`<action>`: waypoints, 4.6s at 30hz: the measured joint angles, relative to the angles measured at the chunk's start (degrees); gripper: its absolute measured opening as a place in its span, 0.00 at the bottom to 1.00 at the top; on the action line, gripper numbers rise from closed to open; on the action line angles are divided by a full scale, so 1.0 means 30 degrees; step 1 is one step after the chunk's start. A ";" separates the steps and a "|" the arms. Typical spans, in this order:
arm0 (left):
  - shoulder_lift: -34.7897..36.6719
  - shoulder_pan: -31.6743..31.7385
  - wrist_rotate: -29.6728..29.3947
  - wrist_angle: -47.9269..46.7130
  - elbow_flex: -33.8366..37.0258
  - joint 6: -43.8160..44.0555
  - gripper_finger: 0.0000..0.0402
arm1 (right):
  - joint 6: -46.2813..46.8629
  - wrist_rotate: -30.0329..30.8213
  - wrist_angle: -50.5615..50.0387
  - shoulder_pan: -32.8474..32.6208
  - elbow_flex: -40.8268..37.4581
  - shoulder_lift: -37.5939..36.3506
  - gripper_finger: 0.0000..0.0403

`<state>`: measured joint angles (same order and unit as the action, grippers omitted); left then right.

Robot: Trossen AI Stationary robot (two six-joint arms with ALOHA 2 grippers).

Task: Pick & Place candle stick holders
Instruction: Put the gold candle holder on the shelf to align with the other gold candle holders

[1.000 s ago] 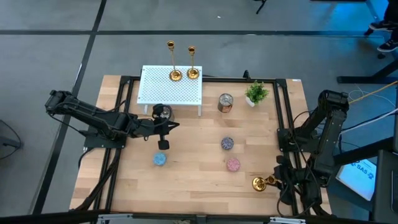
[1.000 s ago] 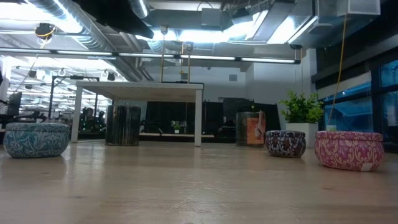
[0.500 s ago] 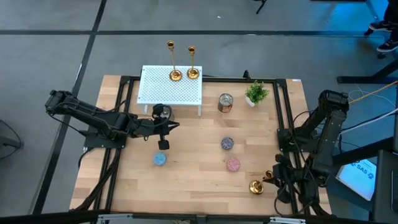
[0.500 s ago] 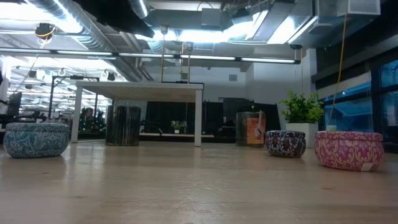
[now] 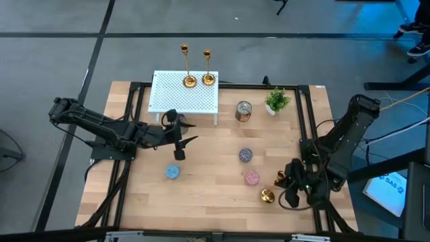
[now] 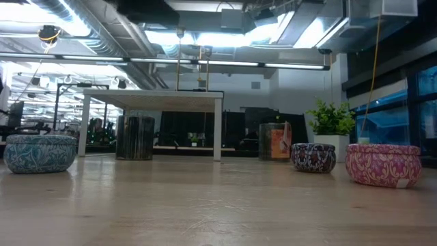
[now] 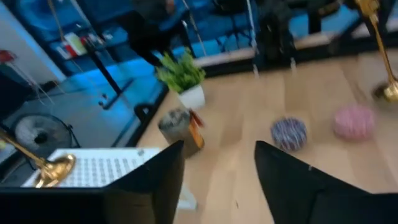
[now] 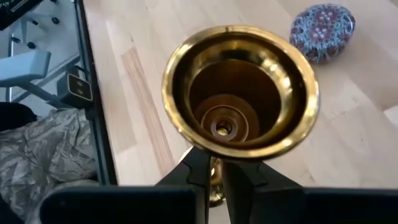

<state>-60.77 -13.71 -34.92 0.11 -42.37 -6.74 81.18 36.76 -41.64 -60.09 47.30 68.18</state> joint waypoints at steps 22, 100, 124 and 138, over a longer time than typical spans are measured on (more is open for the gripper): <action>-0.3966 0.2836 0.7597 0.8858 -0.0022 0.2845 0.58 | -1.3750 -0.3930 0.1495 0.9125 0.3565 -0.0088 0.07; -0.9372 0.4232 1.1214 1.2466 -0.2521 0.3534 0.24 | -2.5780 -1.1193 1.1778 1.7674 0.3580 0.4553 0.07; -0.3877 0.3958 0.8168 0.4492 -0.2484 0.2463 0.24 | -2.6714 -1.1552 1.4140 1.7645 0.3580 0.4531 0.43; 0.3353 0.1444 0.0975 -0.1063 -0.2484 0.1420 0.24 | -2.6722 -1.1478 1.4612 1.7637 0.3580 0.4531 0.46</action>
<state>-50.72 -9.38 -31.99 -3.08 -49.82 -2.48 1.02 2.33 2.20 -7.18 58.04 81.78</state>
